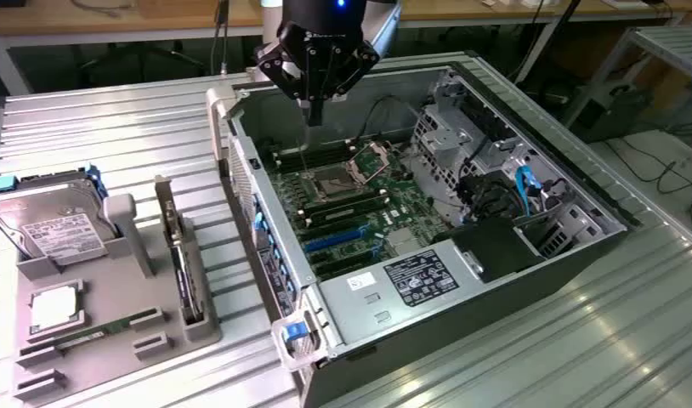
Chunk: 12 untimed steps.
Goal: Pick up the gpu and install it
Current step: 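Reach for the gpu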
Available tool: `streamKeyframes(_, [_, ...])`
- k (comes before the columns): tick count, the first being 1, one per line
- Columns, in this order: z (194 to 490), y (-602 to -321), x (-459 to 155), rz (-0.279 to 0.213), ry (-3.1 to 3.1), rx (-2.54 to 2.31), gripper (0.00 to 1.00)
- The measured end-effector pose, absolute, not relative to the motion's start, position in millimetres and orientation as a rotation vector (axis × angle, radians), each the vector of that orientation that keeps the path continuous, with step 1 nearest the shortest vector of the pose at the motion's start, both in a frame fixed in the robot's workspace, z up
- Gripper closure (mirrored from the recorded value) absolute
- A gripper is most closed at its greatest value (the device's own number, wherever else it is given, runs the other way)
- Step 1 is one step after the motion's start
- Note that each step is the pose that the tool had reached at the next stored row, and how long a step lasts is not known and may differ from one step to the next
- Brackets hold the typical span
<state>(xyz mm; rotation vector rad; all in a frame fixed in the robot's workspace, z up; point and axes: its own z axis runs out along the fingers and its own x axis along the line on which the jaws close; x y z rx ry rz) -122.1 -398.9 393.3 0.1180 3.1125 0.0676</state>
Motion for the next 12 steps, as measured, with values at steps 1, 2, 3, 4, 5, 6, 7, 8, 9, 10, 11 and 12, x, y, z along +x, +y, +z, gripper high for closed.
streamKeyframes(1, [393.3, -398.9, -122.4, 0.068, 3.113, 0.118, 0.89])
streamKeyframes(2, [393.3, -398.9, -123.3, 0.068, 3.113, 0.118, 0.89])
streamKeyframes(3, [393.3, -398.9, -124.0, 0.068, 3.112, 0.118, 0.89])
streamKeyframes(4, [393.3, -398.9, -124.6, 0.068, 3.112, 0.118, 0.89])
streamKeyframes(5, [393.3, -399.0, -125.9, 0.068, 3.112, 0.118, 0.89])
streamKeyframes(6, [393.3, -398.9, -127.2, 0.068, 3.112, 0.118, 0.89])
streamKeyframes(7, [393.3, -398.9, -128.0, 0.068, 3.112, 0.118, 0.89])
streamKeyframes(8, [393.3, -399.0, -128.8, 0.068, 3.112, 0.118, 0.89])
streamKeyframes(9, [393.3, -399.0, -129.8, 0.068, 3.113, 0.118, 0.89])
streamKeyframes(10, [393.3, -399.0, -130.7, 0.068, 3.113, 0.118, 0.89])
streamKeyframes(11, [393.3, -399.0, -131.7, 0.068, 3.112, 0.118, 0.89])
streamKeyframes(12, [393.3, -398.9, -132.9, 0.068, 3.113, 0.118, 0.89])
